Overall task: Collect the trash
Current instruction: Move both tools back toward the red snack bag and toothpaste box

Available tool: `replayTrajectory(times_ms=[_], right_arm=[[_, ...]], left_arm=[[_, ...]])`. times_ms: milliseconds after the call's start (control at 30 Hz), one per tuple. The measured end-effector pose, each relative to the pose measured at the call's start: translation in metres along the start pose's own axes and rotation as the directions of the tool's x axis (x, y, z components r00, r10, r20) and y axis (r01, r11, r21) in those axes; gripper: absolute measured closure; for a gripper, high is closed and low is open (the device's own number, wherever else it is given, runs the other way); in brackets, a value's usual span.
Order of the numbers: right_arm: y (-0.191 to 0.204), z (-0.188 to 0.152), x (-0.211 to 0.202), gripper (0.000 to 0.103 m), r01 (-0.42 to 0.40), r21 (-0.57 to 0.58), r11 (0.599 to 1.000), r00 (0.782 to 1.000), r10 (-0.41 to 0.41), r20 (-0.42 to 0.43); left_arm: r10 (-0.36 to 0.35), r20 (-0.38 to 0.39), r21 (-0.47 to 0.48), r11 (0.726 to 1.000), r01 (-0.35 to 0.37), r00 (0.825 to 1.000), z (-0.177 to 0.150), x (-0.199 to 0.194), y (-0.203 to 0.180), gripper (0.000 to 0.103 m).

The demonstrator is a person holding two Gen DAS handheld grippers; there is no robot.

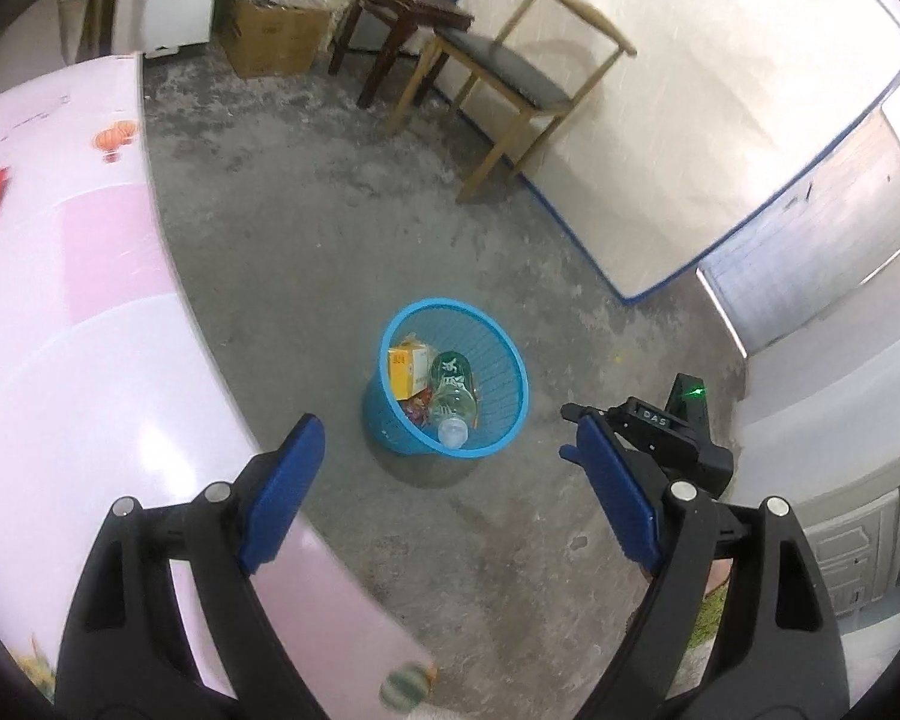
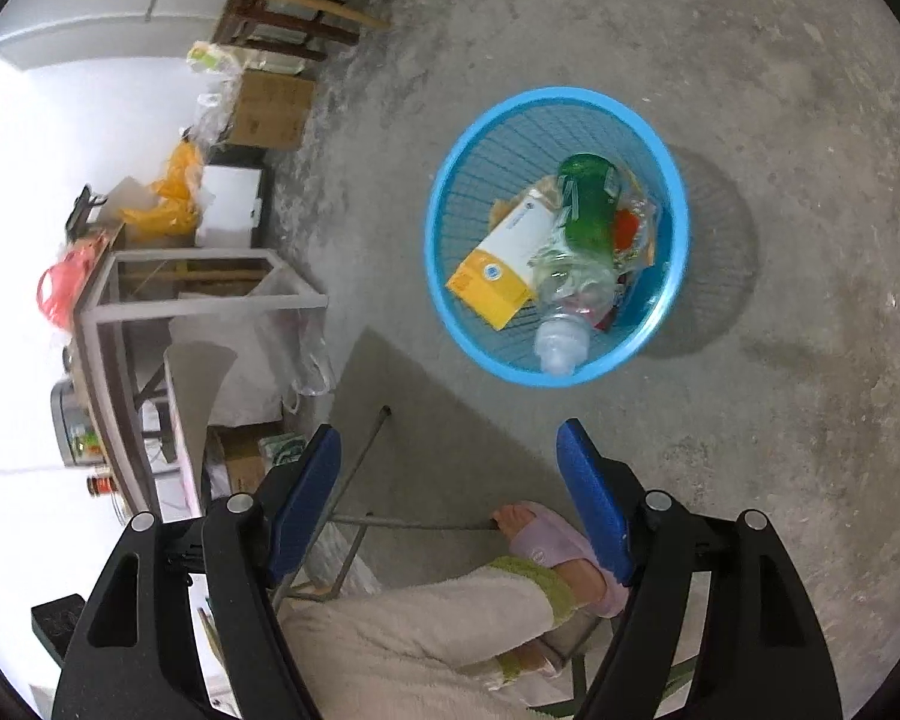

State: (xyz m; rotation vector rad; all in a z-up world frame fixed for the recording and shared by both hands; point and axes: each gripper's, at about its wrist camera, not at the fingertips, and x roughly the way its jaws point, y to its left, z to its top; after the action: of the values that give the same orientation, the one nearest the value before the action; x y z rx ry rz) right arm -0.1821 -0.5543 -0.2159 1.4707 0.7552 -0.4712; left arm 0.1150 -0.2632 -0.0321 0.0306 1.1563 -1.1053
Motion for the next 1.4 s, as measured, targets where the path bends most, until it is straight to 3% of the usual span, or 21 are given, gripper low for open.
replayTrajectory(times_ms=[233, 500, 733, 1000, 1100, 1267, 1400], right_arm=[[0.080, -0.033, -0.011, 0.022, -0.031, -0.168, 0.985, 0.999, 0.026, -0.034], [0.191, -0.084, 0.000, 0.019, -0.135, -0.370, 0.919, 0.987, 0.093, -0.129], [0.275, -0.142, 0.059, 0.019, -0.197, -0.481, 0.854, 0.953, 0.050, -0.300], [0.334, -0.203, 0.137, 0.019, -0.225, -0.523, 0.822, 0.895, -0.038, -0.444], [0.348, -0.217, 0.154, 0.019, -0.224, -0.539, 0.812, 0.883, -0.065, -0.465], [0.371, -0.230, 0.175, 0.019, -0.216, -0.569, 0.793, 0.880, -0.094, -0.465], [0.383, -0.236, 0.185, 0.023, -0.186, -0.610, 0.771, 0.897, -0.120, -0.426]], left_arm=[[0.010, 0.106, -0.060, 0.998, -0.004, 0.994, -0.023, -0.058, 0.030, 0.021], [0.083, 0.245, -0.133, 0.990, -0.052, 0.966, -0.050, -0.123, 0.067, 0.021], [0.228, 0.351, -0.256, 0.956, -0.141, 0.908, -0.075, -0.174, 0.119, 0.021], [0.372, 0.341, -0.389, 0.892, -0.230, 0.863, -0.095, -0.198, 0.187, 0.021], [0.415, 0.342, -0.408, 0.874, -0.264, 0.843, -0.099, -0.206, 0.201, 0.023], [0.502, 0.334, -0.415, 0.838, -0.354, 0.798, -0.097, -0.212, 0.218, 0.038], [0.517, 0.349, -0.415, 0.833, -0.366, 0.781, -0.097, -0.215, 0.225, 0.055]])
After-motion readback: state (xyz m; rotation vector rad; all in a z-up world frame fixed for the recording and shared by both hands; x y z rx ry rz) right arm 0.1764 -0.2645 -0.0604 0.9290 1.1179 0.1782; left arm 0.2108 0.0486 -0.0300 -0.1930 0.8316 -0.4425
